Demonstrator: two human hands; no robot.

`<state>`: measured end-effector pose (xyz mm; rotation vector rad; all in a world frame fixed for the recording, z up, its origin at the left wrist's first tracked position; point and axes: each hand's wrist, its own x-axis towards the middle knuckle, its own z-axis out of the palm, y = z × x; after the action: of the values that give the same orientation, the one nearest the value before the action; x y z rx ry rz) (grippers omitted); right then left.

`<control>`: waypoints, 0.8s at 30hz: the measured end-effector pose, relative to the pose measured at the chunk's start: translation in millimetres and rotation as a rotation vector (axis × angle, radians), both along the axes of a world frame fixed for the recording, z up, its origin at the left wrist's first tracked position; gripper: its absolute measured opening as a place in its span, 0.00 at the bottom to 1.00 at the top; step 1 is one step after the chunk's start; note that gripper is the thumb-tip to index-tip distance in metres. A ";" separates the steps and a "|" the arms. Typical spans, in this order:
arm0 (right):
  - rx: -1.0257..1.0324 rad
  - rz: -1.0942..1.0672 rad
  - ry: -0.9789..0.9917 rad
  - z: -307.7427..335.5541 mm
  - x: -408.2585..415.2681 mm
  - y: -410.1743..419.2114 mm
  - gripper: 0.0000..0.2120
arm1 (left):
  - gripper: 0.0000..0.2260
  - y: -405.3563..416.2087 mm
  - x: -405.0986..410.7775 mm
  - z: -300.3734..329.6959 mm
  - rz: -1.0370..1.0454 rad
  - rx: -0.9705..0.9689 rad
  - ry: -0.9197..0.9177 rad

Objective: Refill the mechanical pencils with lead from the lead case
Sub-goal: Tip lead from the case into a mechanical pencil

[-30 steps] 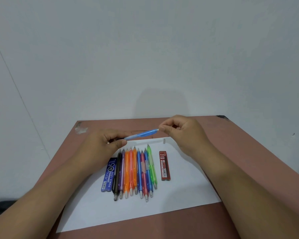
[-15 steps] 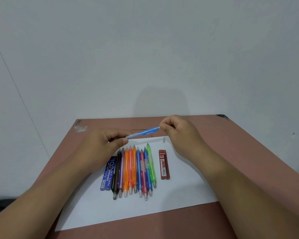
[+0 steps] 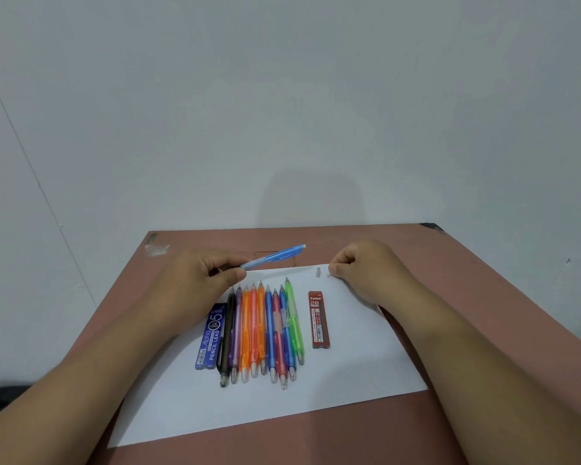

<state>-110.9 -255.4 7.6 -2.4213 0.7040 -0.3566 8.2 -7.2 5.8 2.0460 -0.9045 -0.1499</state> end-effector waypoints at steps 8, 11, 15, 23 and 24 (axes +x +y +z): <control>0.150 0.004 -0.231 10.7 -8.5 1.1 0.07 | 0.09 -0.6 1.5 -1.4 0.005 -0.012 -0.027; 0.309 0.137 -0.382 16.9 -8.3 13.8 0.14 | 0.09 -4.4 0.9 -2.8 -0.004 -0.040 -0.013; 0.441 0.182 -0.431 16.2 -2.3 26.5 0.10 | 0.09 -9.4 -0.9 -5.4 -0.015 -0.037 -0.012; 0.442 0.007 -0.473 11.2 6.6 13.0 0.05 | 0.10 -18.7 2.6 -7.0 0.140 -0.004 -0.163; 0.447 -0.018 -0.465 9.9 7.8 10.4 0.05 | 0.12 -20.2 3.6 -7.1 0.166 0.006 -0.170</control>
<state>-103.1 -245.0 17.4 -1.8205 0.5266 -0.6641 11.9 -27.4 -1.3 2.1536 -0.8325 0.1133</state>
